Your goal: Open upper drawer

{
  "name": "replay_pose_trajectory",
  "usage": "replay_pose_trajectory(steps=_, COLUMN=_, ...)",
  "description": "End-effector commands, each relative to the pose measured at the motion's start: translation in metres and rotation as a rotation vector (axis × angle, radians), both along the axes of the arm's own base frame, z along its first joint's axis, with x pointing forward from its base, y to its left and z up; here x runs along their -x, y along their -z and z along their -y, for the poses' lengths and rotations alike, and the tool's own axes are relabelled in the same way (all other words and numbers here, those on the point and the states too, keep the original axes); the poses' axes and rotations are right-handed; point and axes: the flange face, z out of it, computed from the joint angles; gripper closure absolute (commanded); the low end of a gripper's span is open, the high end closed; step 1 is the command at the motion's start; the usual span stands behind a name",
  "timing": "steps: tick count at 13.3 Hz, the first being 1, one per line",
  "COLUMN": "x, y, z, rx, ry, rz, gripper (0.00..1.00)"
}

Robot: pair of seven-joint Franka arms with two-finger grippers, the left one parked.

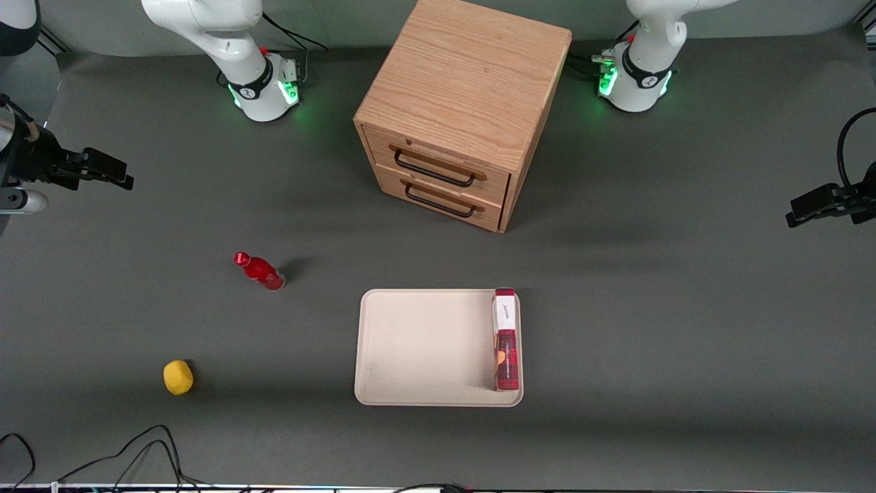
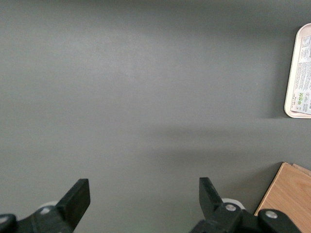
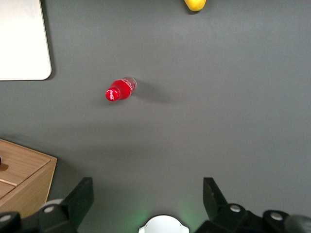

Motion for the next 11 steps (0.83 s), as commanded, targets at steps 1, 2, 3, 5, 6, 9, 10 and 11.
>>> replay_pose_trajectory(steps=1, x=-0.001, y=-0.008, z=0.01, rx=0.003, ry=-0.015, rz=0.028, gripper=0.0)
replay_pose_trajectory(steps=2, x=0.0, y=-0.008, z=0.016, rx=0.0, ry=-0.015, rz=0.028, gripper=0.0)
replay_pose_trajectory(steps=3, x=-0.001, y=-0.007, z=0.017, rx=-0.003, ry=-0.044, rz=0.025, gripper=0.0)
replay_pose_trajectory(steps=5, x=-0.001, y=-0.011, z=0.009, rx=-0.01, ry=-0.126, rz=0.035, gripper=0.0)
replay_pose_trajectory(steps=6, x=-0.002, y=-0.015, z=0.007, rx=-0.009, ry=-0.131, rz=0.045, gripper=0.0)
replay_pose_trajectory(steps=9, x=-0.004, y=-0.018, z=0.003, rx=-0.038, ry=-0.129, rz=0.059, gripper=0.0)
replay_pose_trajectory(steps=10, x=-0.005, y=-0.024, z=-0.004, rx=-0.064, ry=-0.138, rz=0.074, gripper=0.0)
replay_pose_trajectory(steps=11, x=-0.006, y=-0.027, z=-0.032, rx=-0.071, ry=-0.192, rz=0.079, gripper=0.0)
